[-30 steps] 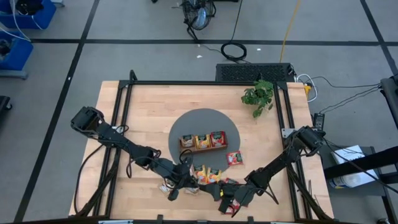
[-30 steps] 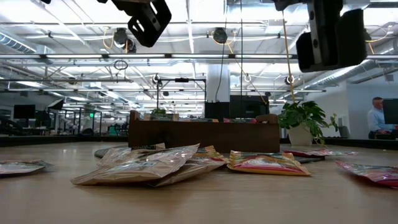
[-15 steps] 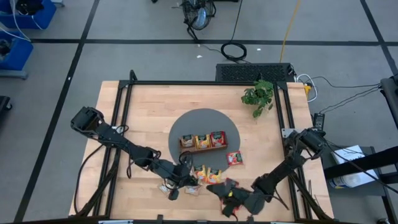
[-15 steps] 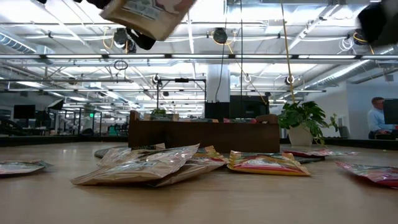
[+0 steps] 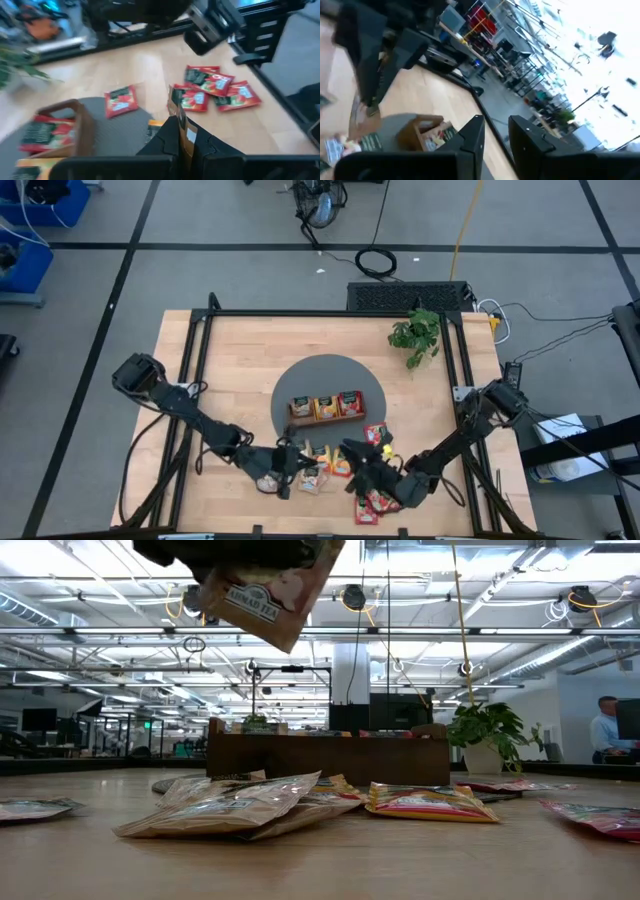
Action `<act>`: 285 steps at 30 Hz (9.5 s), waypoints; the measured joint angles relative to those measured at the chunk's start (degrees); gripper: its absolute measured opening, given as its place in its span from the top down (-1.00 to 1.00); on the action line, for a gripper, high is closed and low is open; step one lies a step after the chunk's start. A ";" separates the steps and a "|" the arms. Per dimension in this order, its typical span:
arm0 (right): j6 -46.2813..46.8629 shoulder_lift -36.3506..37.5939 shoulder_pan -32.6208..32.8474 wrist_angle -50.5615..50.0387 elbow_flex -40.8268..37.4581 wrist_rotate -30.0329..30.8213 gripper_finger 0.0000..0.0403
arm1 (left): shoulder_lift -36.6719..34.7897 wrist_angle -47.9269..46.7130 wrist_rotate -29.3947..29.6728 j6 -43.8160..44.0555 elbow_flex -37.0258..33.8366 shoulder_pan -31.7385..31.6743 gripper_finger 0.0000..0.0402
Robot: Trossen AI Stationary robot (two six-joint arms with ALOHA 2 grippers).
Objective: Pick & Place Tea
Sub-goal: Put the brown tea bag into the left section of the wooden organizer, then adjust the red tea bags on the table
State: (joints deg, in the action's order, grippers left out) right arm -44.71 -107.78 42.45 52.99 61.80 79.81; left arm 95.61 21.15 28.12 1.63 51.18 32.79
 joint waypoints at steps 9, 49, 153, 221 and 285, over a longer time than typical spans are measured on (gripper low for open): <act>33.83 15.36 -4.01 -18.84 -10.67 -35.15 0.77 | 0.00 -0.19 7.77 -1.56 0.00 3.49 0.95; 49.86 11.29 -23.12 -6.07 -16.72 -71.36 0.17 | -0.07 0.00 7.91 0.33 0.00 -1.63 0.95; 36.46 -4.34 -47.52 -52.79 12.28 -93.18 0.65 | -0.37 -10.39 13.84 18.64 -11.58 15.07 0.87; 48.25 24.78 -25.25 -50.23 -8.51 -83.42 0.70 | -0.37 -10.30 13.40 22.48 -11.54 14.77 0.79; 69.54 24.10 6.77 -20.42 -35.65 -55.87 1.00 | 12.11 -5.67 -33.03 -10.00 11.80 -8.12 0.92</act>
State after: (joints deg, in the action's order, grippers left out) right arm 24.83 -83.68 49.22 32.57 26.16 23.94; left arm 107.72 15.48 -4.91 -8.37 62.98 24.67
